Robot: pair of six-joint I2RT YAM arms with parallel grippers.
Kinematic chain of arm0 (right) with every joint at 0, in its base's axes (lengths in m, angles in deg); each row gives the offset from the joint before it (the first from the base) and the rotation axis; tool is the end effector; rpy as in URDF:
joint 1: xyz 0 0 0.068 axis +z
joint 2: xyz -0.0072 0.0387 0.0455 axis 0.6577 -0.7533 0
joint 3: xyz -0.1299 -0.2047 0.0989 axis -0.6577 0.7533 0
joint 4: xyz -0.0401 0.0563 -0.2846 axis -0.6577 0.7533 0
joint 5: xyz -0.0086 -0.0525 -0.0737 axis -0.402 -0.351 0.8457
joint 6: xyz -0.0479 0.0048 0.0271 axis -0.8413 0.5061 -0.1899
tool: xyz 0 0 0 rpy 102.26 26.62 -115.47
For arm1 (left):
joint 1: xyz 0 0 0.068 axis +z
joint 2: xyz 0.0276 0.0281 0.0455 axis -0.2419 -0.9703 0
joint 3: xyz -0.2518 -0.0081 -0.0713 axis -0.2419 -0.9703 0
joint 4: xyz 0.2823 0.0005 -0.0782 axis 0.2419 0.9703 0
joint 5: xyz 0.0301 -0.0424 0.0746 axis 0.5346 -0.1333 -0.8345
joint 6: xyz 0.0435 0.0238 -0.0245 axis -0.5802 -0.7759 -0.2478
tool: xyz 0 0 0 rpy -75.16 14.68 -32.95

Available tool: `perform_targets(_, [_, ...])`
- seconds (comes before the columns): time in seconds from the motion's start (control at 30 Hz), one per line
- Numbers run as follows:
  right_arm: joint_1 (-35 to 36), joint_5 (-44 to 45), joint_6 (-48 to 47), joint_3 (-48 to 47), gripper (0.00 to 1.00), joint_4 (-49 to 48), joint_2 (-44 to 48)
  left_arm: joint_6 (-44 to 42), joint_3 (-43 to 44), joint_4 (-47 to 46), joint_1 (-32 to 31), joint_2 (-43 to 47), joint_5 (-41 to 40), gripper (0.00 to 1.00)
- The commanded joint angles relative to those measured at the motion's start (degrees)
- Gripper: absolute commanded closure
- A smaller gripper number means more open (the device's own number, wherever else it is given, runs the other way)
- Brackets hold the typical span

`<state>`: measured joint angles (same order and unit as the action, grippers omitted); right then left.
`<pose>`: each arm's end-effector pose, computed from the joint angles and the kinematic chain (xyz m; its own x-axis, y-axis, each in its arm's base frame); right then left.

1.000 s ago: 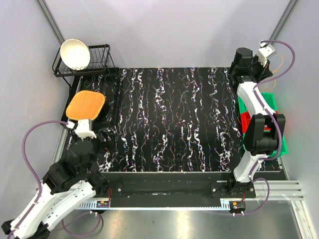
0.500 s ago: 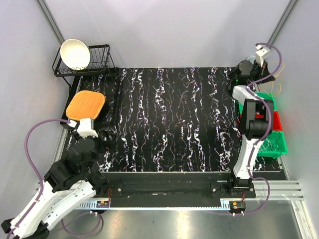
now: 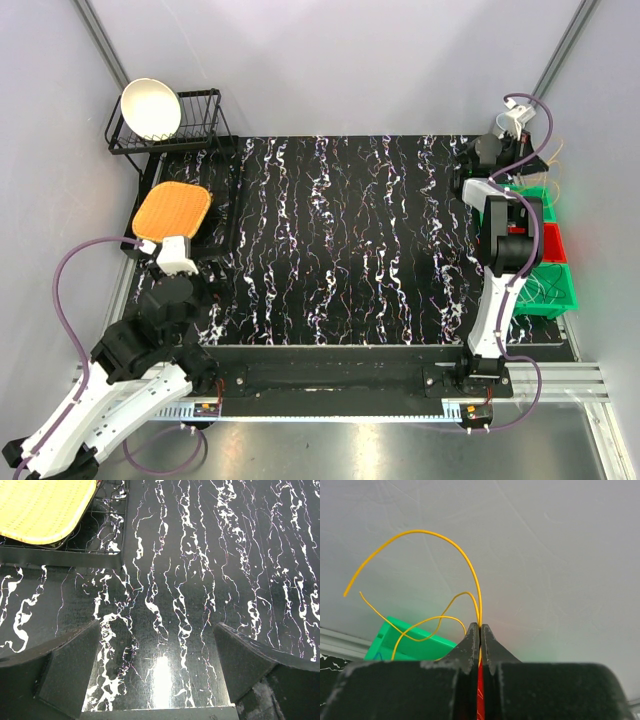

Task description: Untangle the cables

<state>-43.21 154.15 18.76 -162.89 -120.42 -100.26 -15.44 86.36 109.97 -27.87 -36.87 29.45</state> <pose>0.4760 -0.0548 0.2445 -0.5379 -0.0614 -0.8408 0.8423 0.0022 -0.5390 0.0992 -0.0607 0.3114 -0.3860 -0.1927 -0.9022 -0.0013 0.9781 -0.2083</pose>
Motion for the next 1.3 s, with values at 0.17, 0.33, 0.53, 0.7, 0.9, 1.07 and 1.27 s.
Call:
perform_targets(0.17, [1.9, 9.3, -14.7, -5.1, 1.0, -16.9, -4.1, -0.9, 0.7, -2.3, 0.4, 0.1, 0.4, 0.01])
perform_targets(0.33, [4.8, 8.1, -18.9, -5.0, 1.0, -16.9, -2.3, -1.0, 0.7, -2.3, 0.5, 0.4, 0.4, 0.01])
perform_targets(0.53, [4.8, 7.2, -33.4, -9.7, 1.0, -16.9, -1.1, -0.9, 0.6, -2.3, 0.5, 1.5, 0.2, 0.01])
perform_targets(0.7, [4.0, 8.3, -41.6, -14.1, 1.0, -17.2, -1.1, -0.9, 0.5, -2.2, 0.5, 1.8, 0.2, 0.01])
perform_targets(0.9, [3.9, 11.1, -45.3, -18.1, 1.0, -17.1, 0.7, -0.7, 0.5, -2.2, 0.5, 1.7, -0.3, 0.01])
perform_targets(1.07, [2.4, 12.1, -42.0, -19.6, 1.0, -17.1, 0.7, -0.9, 0.3, -2.4, 0.4, 2.5, -0.3, 0.01])
perform_targets(1.27, [-1.7, 12.6, -39.2, -17.3, 0.96, -17.1, 1.0, -1.2, 0.4, -2.6, 0.4, 2.0, 0.1, 0.01])
